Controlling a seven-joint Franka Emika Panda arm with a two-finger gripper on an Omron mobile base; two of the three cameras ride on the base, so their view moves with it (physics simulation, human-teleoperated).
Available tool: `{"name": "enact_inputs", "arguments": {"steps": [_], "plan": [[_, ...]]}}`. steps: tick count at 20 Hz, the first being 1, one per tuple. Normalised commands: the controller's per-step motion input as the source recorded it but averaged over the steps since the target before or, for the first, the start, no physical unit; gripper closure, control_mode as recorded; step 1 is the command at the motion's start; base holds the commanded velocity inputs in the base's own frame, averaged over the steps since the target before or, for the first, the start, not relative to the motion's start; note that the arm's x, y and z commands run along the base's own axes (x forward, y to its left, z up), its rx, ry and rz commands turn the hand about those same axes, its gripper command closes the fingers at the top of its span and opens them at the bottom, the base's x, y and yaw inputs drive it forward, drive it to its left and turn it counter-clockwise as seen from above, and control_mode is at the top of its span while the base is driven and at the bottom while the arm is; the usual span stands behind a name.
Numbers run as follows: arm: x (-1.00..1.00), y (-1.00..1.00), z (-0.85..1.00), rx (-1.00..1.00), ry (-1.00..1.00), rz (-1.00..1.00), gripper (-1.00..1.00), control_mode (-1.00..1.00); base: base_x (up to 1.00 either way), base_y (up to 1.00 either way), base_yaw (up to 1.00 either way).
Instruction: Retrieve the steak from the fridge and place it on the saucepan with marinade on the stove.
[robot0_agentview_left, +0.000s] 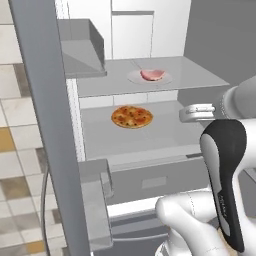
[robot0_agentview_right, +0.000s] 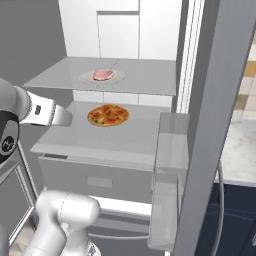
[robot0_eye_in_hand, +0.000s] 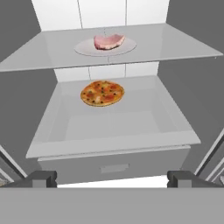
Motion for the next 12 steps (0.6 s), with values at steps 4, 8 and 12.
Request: {"name": "enact_inputs", "arguments": {"steps": [4,8,12], "plan": [[0.00,0.00,0.00,0.00,0.00,0.00,-1.00,1.00,0.34,0.00,0.00],[0.00,0.00,0.00,0.00,0.00,0.00,-1.00,1.00,0.43,0.00,0.00],[0.00,0.00,0.00,0.00,0.00,0.00,-1.00,1.00,0.40,0.00,0.00]]}}
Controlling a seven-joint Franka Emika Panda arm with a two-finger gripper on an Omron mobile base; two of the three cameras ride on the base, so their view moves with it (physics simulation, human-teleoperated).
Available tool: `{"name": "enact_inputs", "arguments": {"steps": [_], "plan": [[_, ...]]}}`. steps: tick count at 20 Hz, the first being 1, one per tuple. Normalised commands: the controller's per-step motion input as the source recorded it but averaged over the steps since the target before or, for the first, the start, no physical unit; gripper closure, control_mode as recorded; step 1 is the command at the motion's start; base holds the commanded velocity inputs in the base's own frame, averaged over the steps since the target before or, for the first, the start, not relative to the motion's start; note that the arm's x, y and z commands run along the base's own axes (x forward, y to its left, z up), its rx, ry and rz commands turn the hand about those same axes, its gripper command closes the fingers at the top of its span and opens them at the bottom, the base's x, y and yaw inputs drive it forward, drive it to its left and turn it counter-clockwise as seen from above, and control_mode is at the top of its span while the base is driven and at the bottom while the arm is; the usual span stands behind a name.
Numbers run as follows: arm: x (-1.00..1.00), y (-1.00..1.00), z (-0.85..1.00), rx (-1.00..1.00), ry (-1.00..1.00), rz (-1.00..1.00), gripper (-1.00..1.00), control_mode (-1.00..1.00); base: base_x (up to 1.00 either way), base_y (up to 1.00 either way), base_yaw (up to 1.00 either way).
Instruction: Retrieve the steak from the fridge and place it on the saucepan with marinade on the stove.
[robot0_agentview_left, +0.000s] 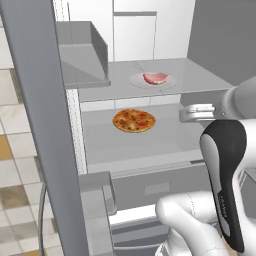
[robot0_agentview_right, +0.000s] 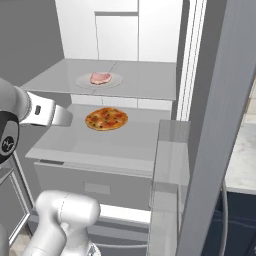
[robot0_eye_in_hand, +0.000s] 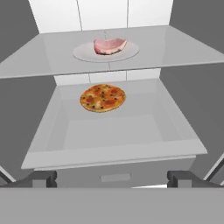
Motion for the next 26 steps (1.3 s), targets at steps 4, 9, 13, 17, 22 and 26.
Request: {"name": "enact_inputs", "arguments": {"steps": [4,9,13,17,22,26], "plan": [[0.00,0.00,0.00,0.00,0.00,0.00,-1.00,1.00,0.08,0.00,0.00],[0.05,0.05,0.02,-0.02,0.00,0.00,-1.00,-1.00,0.02,0.00,0.00],[-0.05,0.23,0.27,-0.08,-0.02,0.03,-1.00,-1.00,0.00,0.00,0.00],[0.00,0.11,0.31,-0.07,0.00,0.07,-1.00,-1.00,0.00,0.00,0.00],[0.01,0.00,0.08,-0.07,-0.01,0.08,-1.00,-1.00,0.00,0.00,0.00],[0.05,0.00,0.00,-0.09,-0.10,0.08,-1.00,-1.00,0.00,0.00,0.00]]}}
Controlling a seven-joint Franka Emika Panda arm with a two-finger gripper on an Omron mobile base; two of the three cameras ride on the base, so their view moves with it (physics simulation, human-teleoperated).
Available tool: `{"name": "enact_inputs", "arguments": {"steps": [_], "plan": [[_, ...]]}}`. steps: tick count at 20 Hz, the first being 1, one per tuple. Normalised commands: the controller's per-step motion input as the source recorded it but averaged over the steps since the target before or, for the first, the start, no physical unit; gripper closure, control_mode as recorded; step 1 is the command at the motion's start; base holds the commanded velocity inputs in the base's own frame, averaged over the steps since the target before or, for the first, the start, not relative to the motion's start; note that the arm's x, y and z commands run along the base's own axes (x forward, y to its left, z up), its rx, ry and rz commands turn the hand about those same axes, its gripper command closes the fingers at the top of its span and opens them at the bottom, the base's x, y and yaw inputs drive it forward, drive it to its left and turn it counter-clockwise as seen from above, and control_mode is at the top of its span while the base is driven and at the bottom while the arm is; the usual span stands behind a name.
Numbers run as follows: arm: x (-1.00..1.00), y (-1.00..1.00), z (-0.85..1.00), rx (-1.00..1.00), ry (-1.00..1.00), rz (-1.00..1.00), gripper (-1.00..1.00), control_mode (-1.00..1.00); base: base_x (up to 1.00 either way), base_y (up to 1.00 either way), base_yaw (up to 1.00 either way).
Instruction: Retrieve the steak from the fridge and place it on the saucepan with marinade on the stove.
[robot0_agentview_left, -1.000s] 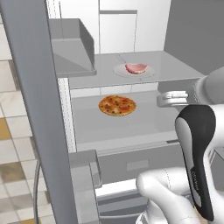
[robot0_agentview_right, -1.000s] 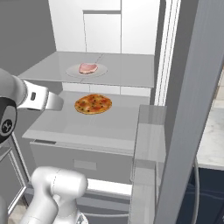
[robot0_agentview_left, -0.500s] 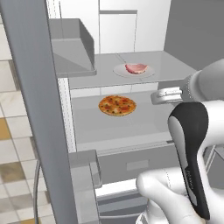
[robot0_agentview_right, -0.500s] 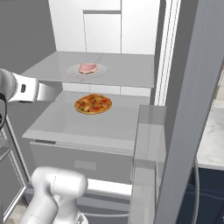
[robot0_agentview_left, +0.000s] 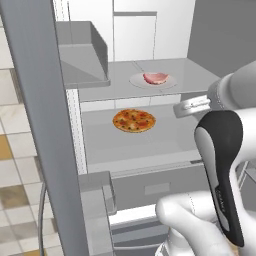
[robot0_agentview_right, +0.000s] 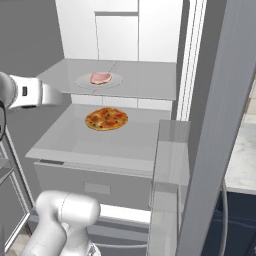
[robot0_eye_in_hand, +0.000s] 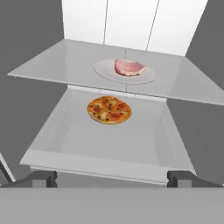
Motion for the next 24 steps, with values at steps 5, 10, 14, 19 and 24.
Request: {"name": "enact_inputs", "arguments": {"steps": [5,10,14,19,24], "plan": [[0.17,0.04,0.00,-0.11,-0.06,0.06,-1.00,-1.00,0.00,0.00,0.00],[0.30,0.01,0.00,-0.05,-0.04,0.07,-1.00,-1.00,0.00,0.00,0.00],[0.41,0.01,0.08,0.00,-0.01,0.07,-1.00,-1.00,0.00,0.00,0.00],[0.53,0.21,0.15,0.00,0.00,0.01,-1.00,-1.00,0.00,0.00,0.00],[0.59,0.18,0.14,-0.01,0.04,0.00,-1.00,-1.00,0.00,0.00,0.00]]}}
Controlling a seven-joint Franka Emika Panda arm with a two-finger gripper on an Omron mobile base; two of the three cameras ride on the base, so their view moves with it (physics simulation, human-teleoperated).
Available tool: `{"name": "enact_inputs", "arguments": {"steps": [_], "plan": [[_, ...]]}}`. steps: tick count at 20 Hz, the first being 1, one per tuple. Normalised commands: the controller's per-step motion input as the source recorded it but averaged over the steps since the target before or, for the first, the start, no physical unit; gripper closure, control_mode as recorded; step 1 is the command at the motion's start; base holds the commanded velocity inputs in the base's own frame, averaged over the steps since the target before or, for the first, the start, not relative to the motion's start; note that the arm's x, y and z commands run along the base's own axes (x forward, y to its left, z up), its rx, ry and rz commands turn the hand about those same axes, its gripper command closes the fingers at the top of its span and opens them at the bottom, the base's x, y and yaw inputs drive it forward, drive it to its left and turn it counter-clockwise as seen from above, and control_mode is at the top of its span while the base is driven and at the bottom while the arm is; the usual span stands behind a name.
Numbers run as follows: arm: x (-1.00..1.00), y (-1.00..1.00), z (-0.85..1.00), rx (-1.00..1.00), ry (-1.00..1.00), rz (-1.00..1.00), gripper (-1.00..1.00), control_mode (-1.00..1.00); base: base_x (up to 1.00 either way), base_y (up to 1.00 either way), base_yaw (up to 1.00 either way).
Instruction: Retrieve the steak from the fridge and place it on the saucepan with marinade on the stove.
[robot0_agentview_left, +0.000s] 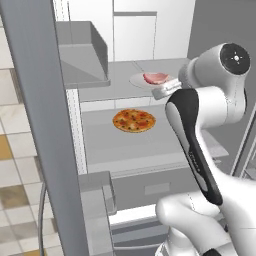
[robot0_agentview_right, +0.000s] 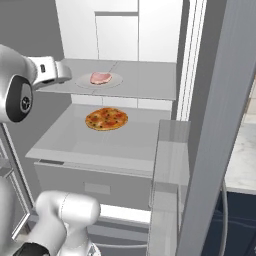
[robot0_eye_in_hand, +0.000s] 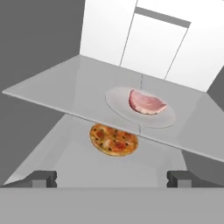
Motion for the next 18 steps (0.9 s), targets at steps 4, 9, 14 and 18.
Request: {"name": "enact_inputs", "arguments": {"steps": [4,9,14,18], "plan": [[0.52,0.00,0.06,0.00,0.05,-0.03,-1.00,-1.00,0.00,0.00,0.00],[0.45,-0.01,0.00,0.00,0.05,-0.06,-1.00,-1.00,0.00,0.00,0.00],[0.46,-0.03,0.00,0.00,0.05,-0.08,-1.00,-1.00,0.00,0.00,0.00],[0.43,-0.12,0.00,0.03,0.04,-0.06,-1.00,-1.00,0.00,0.00,0.00]]}}
